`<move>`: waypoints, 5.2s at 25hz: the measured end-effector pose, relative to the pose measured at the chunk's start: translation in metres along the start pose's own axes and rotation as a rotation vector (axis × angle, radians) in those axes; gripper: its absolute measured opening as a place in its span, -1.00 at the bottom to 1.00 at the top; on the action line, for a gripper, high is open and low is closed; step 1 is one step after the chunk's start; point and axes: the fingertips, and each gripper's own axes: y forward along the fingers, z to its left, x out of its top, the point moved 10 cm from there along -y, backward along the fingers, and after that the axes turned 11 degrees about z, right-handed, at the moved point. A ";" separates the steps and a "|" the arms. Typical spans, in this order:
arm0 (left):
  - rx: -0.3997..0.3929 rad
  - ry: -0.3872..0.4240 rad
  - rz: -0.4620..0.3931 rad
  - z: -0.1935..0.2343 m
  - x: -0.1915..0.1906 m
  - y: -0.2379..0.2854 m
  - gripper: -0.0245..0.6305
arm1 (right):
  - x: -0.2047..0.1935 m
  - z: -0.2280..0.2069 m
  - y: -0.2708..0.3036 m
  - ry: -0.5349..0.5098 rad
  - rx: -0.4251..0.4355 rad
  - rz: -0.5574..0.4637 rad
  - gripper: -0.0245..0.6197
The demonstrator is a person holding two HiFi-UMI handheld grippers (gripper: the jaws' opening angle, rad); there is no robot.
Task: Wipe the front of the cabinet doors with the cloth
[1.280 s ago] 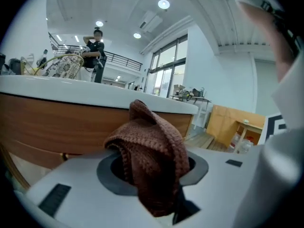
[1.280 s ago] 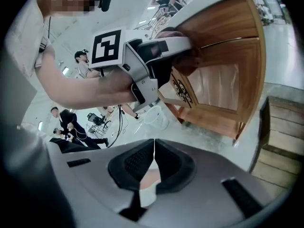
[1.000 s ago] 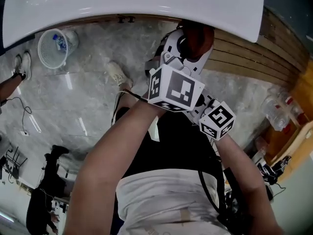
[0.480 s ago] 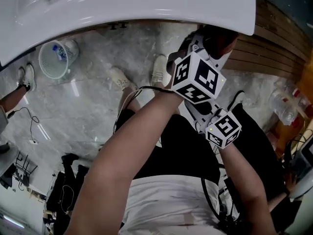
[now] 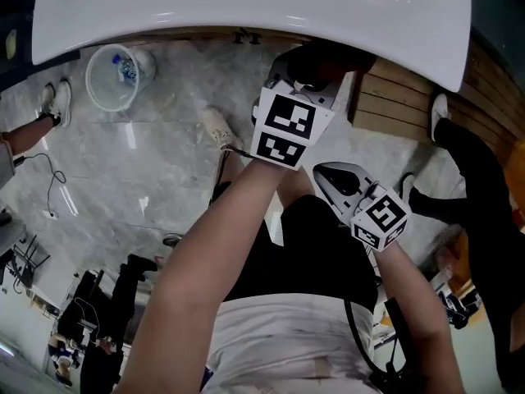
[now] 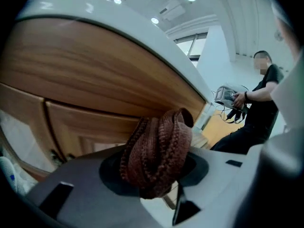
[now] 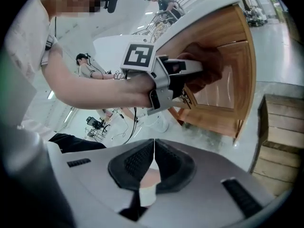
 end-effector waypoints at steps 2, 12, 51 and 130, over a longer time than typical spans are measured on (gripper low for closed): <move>0.056 -0.038 -0.022 0.016 -0.002 -0.022 -0.41 | 0.002 0.005 0.000 -0.009 0.006 0.010 -0.88; 0.201 -0.152 -0.046 0.103 -0.020 -0.106 -0.41 | 0.004 0.026 0.025 -0.030 0.016 0.058 -0.88; 0.345 0.085 0.094 0.150 -0.027 -0.111 -0.41 | 0.009 0.057 0.055 0.036 -0.025 -0.059 -0.88; 0.591 -0.319 0.154 0.260 -0.107 -0.114 -0.42 | -0.024 0.043 0.052 0.122 -0.106 -0.075 -0.88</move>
